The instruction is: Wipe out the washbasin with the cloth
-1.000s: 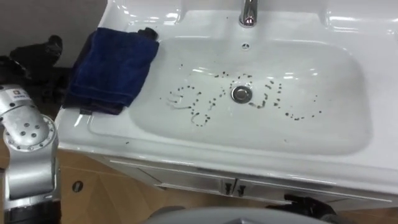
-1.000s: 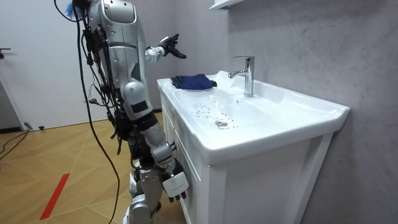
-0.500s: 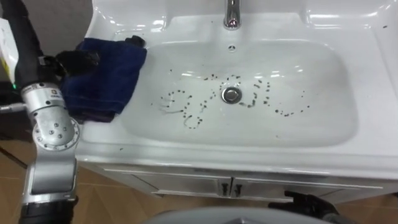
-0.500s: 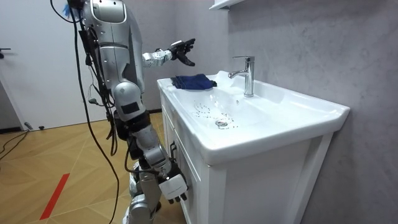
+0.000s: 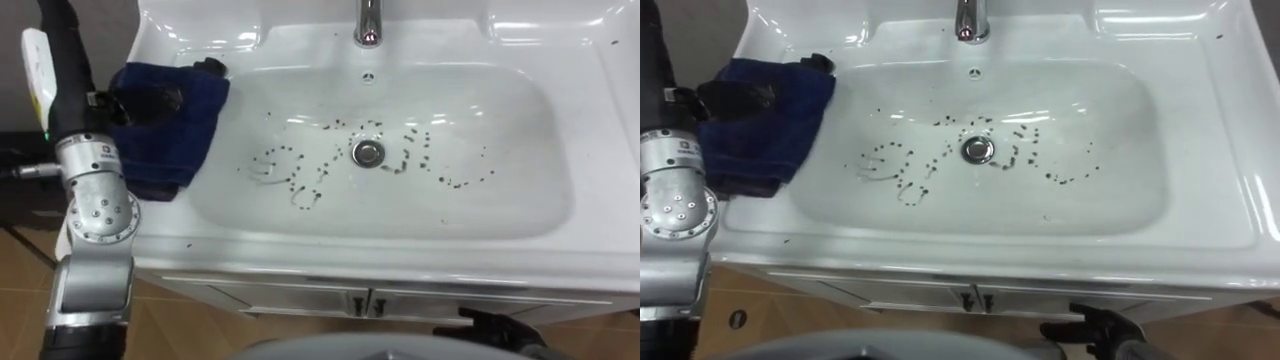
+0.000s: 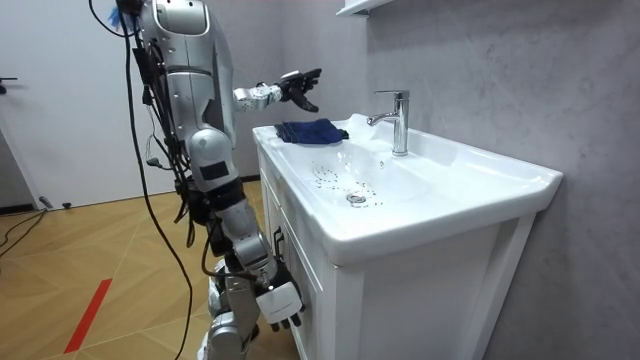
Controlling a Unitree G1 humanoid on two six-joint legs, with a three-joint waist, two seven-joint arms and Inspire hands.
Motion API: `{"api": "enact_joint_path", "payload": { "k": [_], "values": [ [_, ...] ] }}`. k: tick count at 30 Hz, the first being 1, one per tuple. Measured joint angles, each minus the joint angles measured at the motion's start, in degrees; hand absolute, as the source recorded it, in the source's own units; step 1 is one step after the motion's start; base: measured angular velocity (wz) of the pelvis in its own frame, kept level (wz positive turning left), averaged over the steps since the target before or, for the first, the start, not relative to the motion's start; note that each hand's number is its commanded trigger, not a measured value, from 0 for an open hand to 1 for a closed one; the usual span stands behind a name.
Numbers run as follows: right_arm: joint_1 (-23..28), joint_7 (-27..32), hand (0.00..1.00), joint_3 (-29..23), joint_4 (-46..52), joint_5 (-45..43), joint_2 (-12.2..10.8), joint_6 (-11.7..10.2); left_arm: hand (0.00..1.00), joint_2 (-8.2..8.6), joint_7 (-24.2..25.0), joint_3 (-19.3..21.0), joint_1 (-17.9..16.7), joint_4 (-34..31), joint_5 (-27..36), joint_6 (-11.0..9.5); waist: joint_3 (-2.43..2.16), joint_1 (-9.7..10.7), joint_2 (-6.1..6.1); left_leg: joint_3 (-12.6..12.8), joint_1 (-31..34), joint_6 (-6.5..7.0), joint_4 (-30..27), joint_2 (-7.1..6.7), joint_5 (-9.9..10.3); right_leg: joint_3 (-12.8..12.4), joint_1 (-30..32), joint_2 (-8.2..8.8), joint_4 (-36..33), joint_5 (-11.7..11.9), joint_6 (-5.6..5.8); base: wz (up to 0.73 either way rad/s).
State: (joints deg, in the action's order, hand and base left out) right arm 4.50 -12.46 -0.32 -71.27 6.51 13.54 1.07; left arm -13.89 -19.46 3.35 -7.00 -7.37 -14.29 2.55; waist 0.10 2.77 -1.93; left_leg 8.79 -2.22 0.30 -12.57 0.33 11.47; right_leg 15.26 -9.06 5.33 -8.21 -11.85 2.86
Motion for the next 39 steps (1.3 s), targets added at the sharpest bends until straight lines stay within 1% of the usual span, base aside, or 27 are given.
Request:
{"api": "enact_joint_path", "payload": {
  "k": [1, 3, 4, 6, 8, 9, 13, 15, 19, 24, 27, 31, 35, 36, 39],
  "values": [
    [-0.02, 0.24, 0.0, 0.27, 0.07, -0.02, 0.02, 0.08, 0.0, 0.0, 0.0, -0.44, 0.01, 1.41, -0.01, -0.21, 0.0, -0.01, -0.01, 0.06, -0.03, 0.0, 0.01, 0.01, 0.0, -0.08, 0.0, -0.02, -0.04, 0.0, 0.0, 0.0],
    [-0.03, 1.12, 0.0, 0.65, 0.15, -0.04, -0.02, 0.14, 0.0, 0.11, 0.19, -2.05, -0.03, 6.51, 0.05, -0.14, 0.02, 0.13, 0.03, 0.27, -0.07, -0.02, 0.0, 0.14, 0.01, -0.26, 0.13, -0.1, -0.34, 0.0, 0.0, 0.0],
    [-0.05, 1.25, 0.0, 0.77, 0.14, -0.04, -0.02, 0.14, 0.0, 0.16, 0.21, -2.5, -0.03, 7.61, 0.06, -0.06, 0.01, 0.12, 0.02, 0.29, -0.09, -0.03, -0.01, 0.16, 0.02, -0.29, 0.12, -0.11, -0.37, 0.0, -0.01, 0.0],
    [-0.18, 1.74, 0.0, 1.34, 0.2, -0.04, -0.05, 0.17, 0.0, 0.94, 0.66, -3.81, -0.05, 10.74, 0.05, 0.02, -0.04, 0.05, -0.06, 0.29, -0.07, -0.04, -0.05, 0.19, 0.03, -0.29, 0.12, -0.14, -0.42, 0.02, -0.03, 0.0],
    [-0.24, 1.99, 0.0, 1.36, 0.24, -0.05, -0.22, 0.21, 0.0, 1.71, 1.13, -4.36, -0.05, 11.69, 0.03, 0.01, 0.01, 0.1, 0.25, 0.27, -0.1, -0.03, -0.04, 0.2, 0.03, -0.35, 0.06, -0.17, -0.42, 0.03, -0.03, 0.0],
    [-0.23, 2.26, 0.0, 1.37, 0.23, -0.05, -0.34, 0.2, 0.0, 1.83, 1.19, -4.9, -0.09, 12.14, 0.02, 0.0, -0.05, 0.1, 0.29, 0.28, -0.15, -0.04, -0.04, 0.21, 0.03, -0.41, 0.02, -0.19, -0.45, 0.03, -0.04, 0.0],
    [-0.3, 3.08, 0.0, 1.37, 0.21, -0.05, -0.4, 0.16, 0.0, 1.83, 1.2, -5.81, -0.07, 12.77, -0.17, -0.06, -0.03, 0.17, 0.46, 0.43, -0.25, -0.03, 0.02, 0.22, 0.02, -0.78, 0.05, -0.19, -0.47, 0.05, -0.04, -0.01],
    [-0.59, 3.12, 0.0, 1.39, -0.05, -0.05, -0.39, 0.14, 0.0, 1.83, 1.2, -5.81, -0.06, 13.19, -1.71, -0.06, -0.12, 0.17, 0.58, 0.41, -0.35, -0.03, 0.08, 0.22, 0.02, -0.76, -0.01, -0.19, -0.47, 0.06, -0.04, 0.0],
    [-0.52, 3.1, 0.0, 1.35, -0.14, -0.06, -0.36, 0.13, 0.0, 1.82, 1.19, -5.81, -0.06, 13.75, -3.99, -0.07, -0.1, 0.22, 0.64, 0.02, -0.36, -0.03, 0.07, 0.18, 0.02, -0.69, -0.05, -0.19, -0.44, 0.06, -0.03, 0.0],
    [-0.61, 3.08, 0.0, 1.33, -0.19, -0.07, -0.36, 0.03, 0.0, 1.83, 1.19, -5.81, 0.0, 16.77, -4.21, -0.09, -0.1, 0.24, 0.63, -0.13, -0.31, -0.03, 0.06, 0.18, 0.02, -0.66, -0.05, -0.22, -0.43, 0.06, -0.03, 0.0],
    [-0.59, 3.07, 0.0, 1.33, -0.2, -0.07, -0.36, 0.17, 0.0, 1.83, 1.18, -5.8, 0.05, 16.92, -4.54, -0.1, -0.08, 0.24, 0.67, -0.16, -0.29, -0.03, 0.03, 0.17, 0.02, -0.67, -0.05, -0.22, -0.44, 0.08, -0.05, 0.0],
    [-0.6, 3.29, 0.0, 1.36, -0.2, -0.07, -0.34, 0.21, 0.0, 1.83, 1.12, -5.8, 0.46, 19.03, -5.84, -0.41, -0.1, 0.14, 0.63, 0.17, -0.33, -0.04, 0.0, 0.19, 0.02, -0.79, -0.13, -0.24, -0.45, 0.09, -0.05, 0.0],
    [-0.69, 3.7, 0.0, 1.35, -0.72, -0.06, -0.27, 0.23, 0.0, 1.8, 0.99, -5.8, 0.45, 19.23, -9.66, -0.4, -0.2, 0.17, 0.35, 0.28, -0.33, -0.04, 0.08, 0.23, 0.02, -0.93, 0.03, -0.27, -0.43, 0.1, -0.07, 0.0],
    [-0.67, 3.67, 0.0, 1.3, -0.85, -0.07, -0.27, 0.24, 0.0, 1.8, 0.96, -5.8, 0.45, 19.25, -11.27, -0.39, -0.15, 0.26, 0.43, 0.0, -0.34, -0.04, 0.08, 0.22, 0.02, -0.92, 0.04, -0.27, -0.41, 0.1, -0.07, 0.0],
    [-0.67, 3.65, 0.0, 1.3, -1.03, -0.08, -0.27, 0.27, 0.0, 1.79, 0.51, -5.77, 0.45, 19.28, -13.58, -0.38, -0.13, 0.25, 0.47, 0.28, -0.34, -0.04, 0.22, 0.22, 0.02, -0.89, 0.11, -0.27, -0.41, 0.1, -0.07, 0.0]
  ]
}}
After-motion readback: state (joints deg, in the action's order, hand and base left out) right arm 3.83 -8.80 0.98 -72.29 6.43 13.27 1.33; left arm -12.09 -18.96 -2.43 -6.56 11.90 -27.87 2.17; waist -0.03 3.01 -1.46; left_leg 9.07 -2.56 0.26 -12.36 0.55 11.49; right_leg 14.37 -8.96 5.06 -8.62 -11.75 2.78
